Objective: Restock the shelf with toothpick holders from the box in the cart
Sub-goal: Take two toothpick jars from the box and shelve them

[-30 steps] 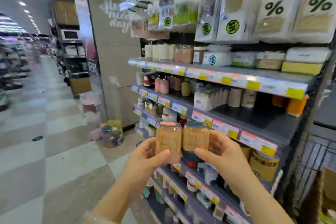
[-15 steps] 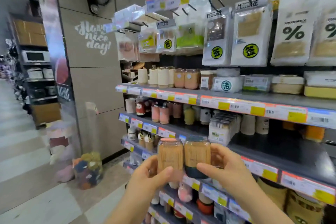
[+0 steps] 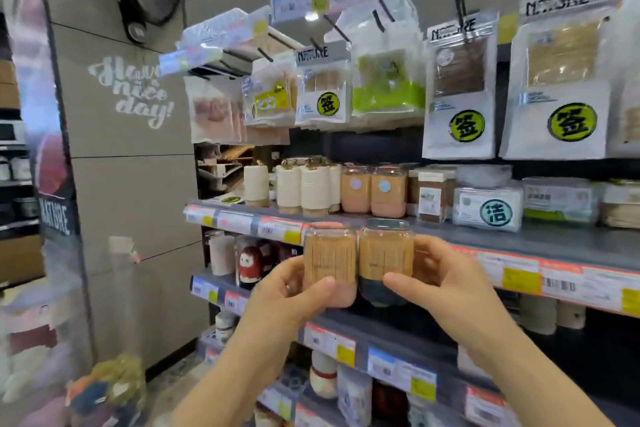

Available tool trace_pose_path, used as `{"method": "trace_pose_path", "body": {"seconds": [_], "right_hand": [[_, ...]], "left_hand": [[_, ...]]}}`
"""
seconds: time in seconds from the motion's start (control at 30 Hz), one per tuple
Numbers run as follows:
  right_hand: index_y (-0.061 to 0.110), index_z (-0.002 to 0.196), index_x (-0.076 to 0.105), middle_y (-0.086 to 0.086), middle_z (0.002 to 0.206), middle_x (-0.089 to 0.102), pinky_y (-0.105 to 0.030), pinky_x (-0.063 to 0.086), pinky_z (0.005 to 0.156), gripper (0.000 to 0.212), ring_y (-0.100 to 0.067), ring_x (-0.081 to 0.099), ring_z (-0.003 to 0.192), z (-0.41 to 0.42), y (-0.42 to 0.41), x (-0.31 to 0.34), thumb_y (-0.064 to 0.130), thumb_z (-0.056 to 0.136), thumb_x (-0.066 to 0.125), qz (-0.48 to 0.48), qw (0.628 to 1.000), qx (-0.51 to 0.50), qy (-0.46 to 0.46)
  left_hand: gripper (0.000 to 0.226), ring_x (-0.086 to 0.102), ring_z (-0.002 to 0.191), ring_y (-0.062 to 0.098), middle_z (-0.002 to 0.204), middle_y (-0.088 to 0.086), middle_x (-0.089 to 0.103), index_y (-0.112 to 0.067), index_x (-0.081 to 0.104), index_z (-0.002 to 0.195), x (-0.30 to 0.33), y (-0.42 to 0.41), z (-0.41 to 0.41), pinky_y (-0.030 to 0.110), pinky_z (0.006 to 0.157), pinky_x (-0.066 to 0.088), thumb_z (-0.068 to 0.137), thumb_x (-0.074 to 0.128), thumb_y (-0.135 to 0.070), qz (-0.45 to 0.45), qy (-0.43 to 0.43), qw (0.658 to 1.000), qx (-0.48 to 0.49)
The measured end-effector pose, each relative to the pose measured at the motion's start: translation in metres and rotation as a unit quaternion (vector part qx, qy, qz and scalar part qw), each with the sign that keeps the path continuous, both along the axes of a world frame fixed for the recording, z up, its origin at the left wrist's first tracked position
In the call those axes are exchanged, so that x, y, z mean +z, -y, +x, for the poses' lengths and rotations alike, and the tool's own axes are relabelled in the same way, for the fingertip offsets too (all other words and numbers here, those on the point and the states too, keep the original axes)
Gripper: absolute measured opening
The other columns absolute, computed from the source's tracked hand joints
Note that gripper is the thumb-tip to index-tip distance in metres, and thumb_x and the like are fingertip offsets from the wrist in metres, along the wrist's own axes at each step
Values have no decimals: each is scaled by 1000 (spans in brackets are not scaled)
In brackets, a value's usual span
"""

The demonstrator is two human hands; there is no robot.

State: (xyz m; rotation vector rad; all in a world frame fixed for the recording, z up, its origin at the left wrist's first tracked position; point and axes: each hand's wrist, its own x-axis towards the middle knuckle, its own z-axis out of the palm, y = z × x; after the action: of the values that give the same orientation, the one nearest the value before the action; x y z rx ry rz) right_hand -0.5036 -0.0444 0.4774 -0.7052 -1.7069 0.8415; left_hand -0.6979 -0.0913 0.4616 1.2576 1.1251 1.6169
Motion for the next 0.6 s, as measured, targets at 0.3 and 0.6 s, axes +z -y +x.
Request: {"method": "trace_pose_path", "body": {"seconds": [0.3,0.6], "right_hand": [[31,94,61,16,82,69,-10,50,66,31,3,64,76,-31,-38,47,15,74,77,101,985,-132,48],[23,98,62,4,96,68,-31,53,81,26,-15,64,90,-65,-93,66,20,77,76,55,965,-253,48]], "left_hand": [[45,67,101,22,100,1,73,-18,66,104,34,-71,-32,38,90,49,63,84,-24,66,6,995,-76],[45,69,93,15,96,-2,74,-18,66,102,33,-104,-65,29,82,51,58,72,-26,63,38,989,-126]]}}
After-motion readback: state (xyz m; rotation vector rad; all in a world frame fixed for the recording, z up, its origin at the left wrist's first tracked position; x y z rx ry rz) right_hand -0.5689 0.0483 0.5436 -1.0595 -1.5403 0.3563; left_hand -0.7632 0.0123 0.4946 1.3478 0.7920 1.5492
